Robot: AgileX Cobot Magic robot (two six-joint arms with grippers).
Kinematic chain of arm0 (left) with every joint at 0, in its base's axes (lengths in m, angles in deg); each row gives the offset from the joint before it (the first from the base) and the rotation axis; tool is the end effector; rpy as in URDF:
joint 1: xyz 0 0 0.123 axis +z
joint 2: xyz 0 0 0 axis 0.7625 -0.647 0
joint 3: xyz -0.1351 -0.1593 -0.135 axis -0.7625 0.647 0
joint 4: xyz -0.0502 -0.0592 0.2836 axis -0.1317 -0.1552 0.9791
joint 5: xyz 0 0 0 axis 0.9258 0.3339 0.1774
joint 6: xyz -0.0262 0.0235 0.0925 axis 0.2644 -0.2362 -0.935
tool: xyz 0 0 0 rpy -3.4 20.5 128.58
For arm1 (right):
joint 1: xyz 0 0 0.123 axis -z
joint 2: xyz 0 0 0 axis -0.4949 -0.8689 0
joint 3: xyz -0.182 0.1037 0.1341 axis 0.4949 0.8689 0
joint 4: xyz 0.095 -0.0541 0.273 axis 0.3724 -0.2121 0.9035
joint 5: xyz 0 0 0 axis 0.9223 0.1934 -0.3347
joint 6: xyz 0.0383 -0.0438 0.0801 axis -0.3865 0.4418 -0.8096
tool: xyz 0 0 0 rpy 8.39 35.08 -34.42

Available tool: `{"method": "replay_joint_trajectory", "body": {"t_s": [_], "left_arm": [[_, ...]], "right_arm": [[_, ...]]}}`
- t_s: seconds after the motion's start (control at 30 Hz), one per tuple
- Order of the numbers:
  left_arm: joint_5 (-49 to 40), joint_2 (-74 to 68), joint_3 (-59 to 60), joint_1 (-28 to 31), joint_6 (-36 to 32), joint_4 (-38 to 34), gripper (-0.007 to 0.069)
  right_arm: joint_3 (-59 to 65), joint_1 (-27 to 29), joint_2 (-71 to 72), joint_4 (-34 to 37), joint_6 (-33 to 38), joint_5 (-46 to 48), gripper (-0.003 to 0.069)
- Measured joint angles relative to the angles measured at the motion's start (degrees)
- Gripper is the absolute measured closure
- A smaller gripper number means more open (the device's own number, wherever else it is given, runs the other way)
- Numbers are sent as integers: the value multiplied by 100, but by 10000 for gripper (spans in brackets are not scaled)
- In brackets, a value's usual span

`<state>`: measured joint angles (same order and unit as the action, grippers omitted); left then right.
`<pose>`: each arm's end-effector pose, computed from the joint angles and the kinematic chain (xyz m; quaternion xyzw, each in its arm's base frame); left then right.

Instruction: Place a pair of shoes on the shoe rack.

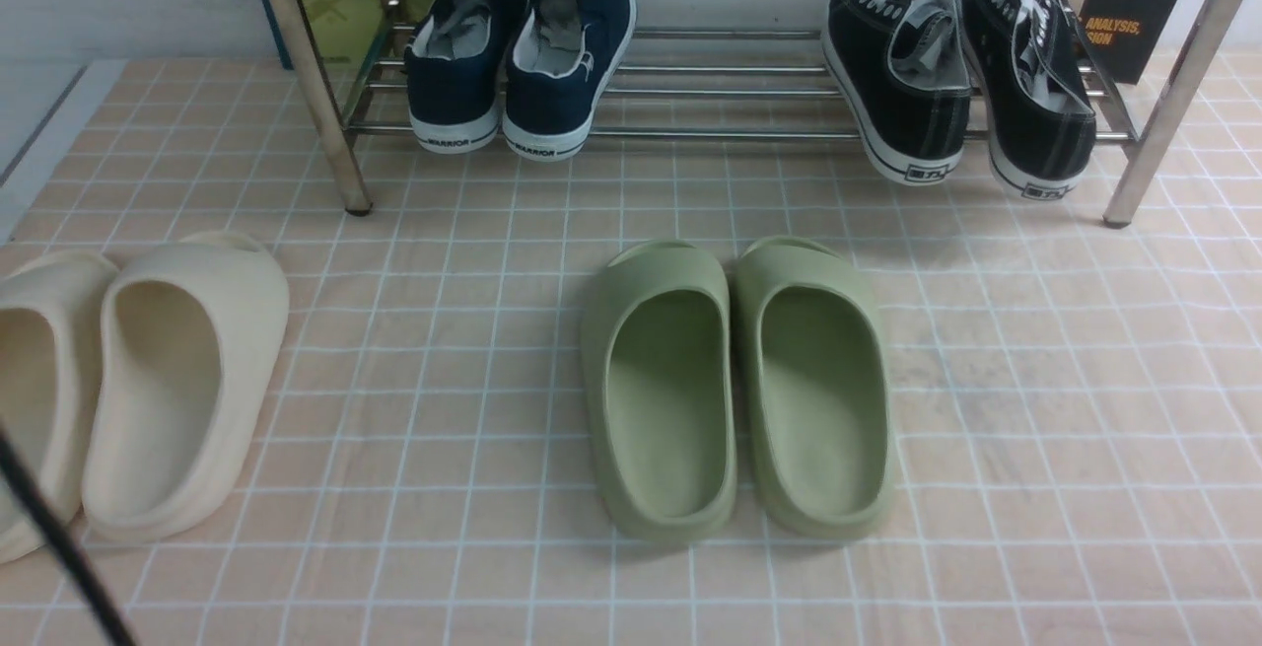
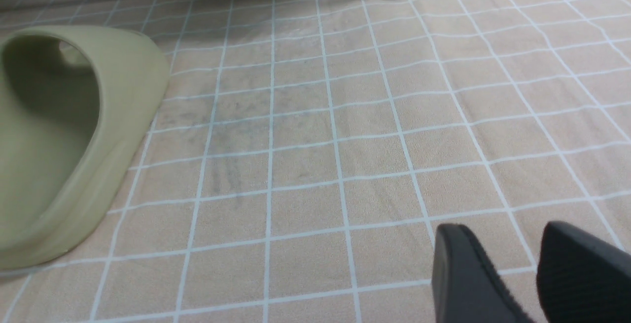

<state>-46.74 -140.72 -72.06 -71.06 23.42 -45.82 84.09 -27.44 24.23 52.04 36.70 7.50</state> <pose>0.3707 -0.1194 0.4773 0.1313 0.8803 0.0353 0.4545 0.1395 -0.0049 0.1728 0.0874 0.7992 0.0445 0.5931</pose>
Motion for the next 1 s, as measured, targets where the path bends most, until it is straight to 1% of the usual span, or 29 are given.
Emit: {"method": "replay_joint_trajectory", "body": {"t_s": [0.07, 0.13, 0.27, 0.33, 0.37, 0.47, 0.53, 0.57, 0.63, 0.77, 0.83, 0.9, 1.0], "left_arm": [[0, 655, 512, 0, -23, -337, 602], [73, 1063, 1092, 0, -34, -523, 602], [746, 2070, 2770, 0, -34, -596, 595], [1380, 2680, 3779, 0, -34, -485, 592], [1439, 2736, 3983, 0, -34, -471, 592], [2531, 3768, 5652, 0, -34, -271, 591], [2981, 4225, 6277, 0, -34, -189, 591], [3027, 4340, 6421, 0, -34, -180, 591], [3738, 5167, 7316, 0, 20, -181, 591], [4664, 6296, 8183, 0, 255, -231, 591], [5055, 6932, 8592, 0, 323, -94, 591], [5226, 7301, 8854, 0, 363, 92, 591], [5198, 7770, 9314, 0, 395, 219, 591]], "right_arm": [[0, 0, 0, 0, 0, 0, 420], [0, 0, 0, 0, 0, 0, 420], [0, 0, 0, 0, 0, 0, 420], [0, 0, 0, 0, 0, 0, 420], [0, 0, 0, 0, 0, 0, 420], [0, 0, 0, 0, 0, 0, 420], [0, 0, 0, 0, 0, 0, 420], [0, 0, 0, 0, 0, 0, 420], [0, 0, 0, 0, 0, 0, 420], [0, 0, 0, 0, 0, 0, 420], [0, 0, 0, 0, 0, 0, 420], [0, 0, 0, 0, 0, 0, 420], [0, 0, 0, 0, 0, 0, 420]]}}
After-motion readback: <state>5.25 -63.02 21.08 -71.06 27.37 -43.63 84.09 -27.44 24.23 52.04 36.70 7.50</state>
